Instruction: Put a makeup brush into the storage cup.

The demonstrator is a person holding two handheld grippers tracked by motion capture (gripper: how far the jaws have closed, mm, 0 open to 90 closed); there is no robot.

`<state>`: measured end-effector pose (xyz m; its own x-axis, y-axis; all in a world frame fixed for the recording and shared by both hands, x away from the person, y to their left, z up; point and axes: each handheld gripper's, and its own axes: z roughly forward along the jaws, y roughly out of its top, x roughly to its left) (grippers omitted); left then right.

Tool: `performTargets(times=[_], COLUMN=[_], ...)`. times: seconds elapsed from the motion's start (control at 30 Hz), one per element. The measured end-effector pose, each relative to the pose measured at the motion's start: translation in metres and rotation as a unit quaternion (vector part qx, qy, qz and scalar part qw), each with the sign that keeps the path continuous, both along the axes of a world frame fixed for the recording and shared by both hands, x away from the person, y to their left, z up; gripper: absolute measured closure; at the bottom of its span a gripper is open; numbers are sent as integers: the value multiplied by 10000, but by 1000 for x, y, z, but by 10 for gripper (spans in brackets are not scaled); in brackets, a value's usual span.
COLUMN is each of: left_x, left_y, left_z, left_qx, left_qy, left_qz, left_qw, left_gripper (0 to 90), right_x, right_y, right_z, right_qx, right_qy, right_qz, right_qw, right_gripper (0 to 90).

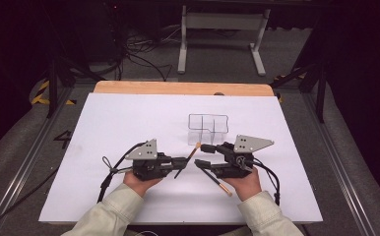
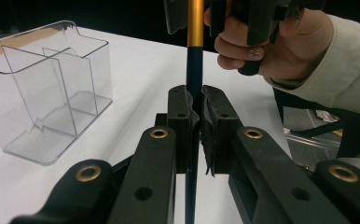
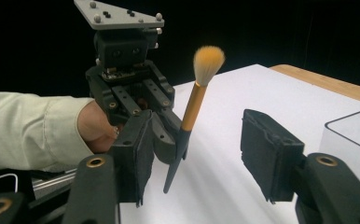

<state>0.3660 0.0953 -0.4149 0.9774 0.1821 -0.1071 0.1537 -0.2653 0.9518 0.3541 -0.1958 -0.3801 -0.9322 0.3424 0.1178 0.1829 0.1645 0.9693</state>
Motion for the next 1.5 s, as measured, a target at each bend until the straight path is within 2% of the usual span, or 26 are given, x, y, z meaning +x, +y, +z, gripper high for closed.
performTargets(times=[0.07, 0.13, 0.4, 0.57, 0.73, 0.93, 1.17, 1.2, 1.27, 1.4, 1.5], left_x=[0, 0, -2, -2, -3, -5, -5, -5, -4, -3, -3], left_y=[-1, -2, -4, -6, -7, -8, -7, -6, -3, 0, 2], left_z=[0, -1, -1, -1, -2, -1, 0, 1, 1, 3, 4], left_qx=[12, 31, 70, 61, 100, 121, 110, 112, 60, -85, -140], left_qy=[7, 8, -7, 32, -18, -101, -124, -124, -42, 104, 93], left_qz=[-14, -25, -40, -49, -75, -99, -118, -85, -113, -208, -156], left_qw=[10000, 10000, 10000, 10000, 9999, 9998, 9998, 9998, 9999, 9997, 9997], left_gripper=[826, 826, 826, 826, 826, 826, 815, 806, 722, 490, 431], right_x=[1, 1, 2, 3, 4, 4, 4, 4, 4, 4, 4], right_y=[1, 3, 8, 9, 8, 8, 8, 8, 7, 4, 3], right_z=[0, 0, -1, -2, -2, -2, 1, 2, 5, 15, 19], right_qx=[64, 106, -7, 15, 23, 87, 101, 104, 92, -5, -48], right_qy=[36, 61, 143, 247, 301, 430, 463, 461, 455, 335, 294], right_qz=[-15, 3, 130, 118, 164, 243, 308, 303, 294, 239, 210], right_qw=[10000, 9999, 9998, 9996, 9994, 9987, 9984, 9984, 9985, 9992, 9993], right_gripper=[457, 505, 629, 704, 807, 833, 839, 839, 839, 838, 838])
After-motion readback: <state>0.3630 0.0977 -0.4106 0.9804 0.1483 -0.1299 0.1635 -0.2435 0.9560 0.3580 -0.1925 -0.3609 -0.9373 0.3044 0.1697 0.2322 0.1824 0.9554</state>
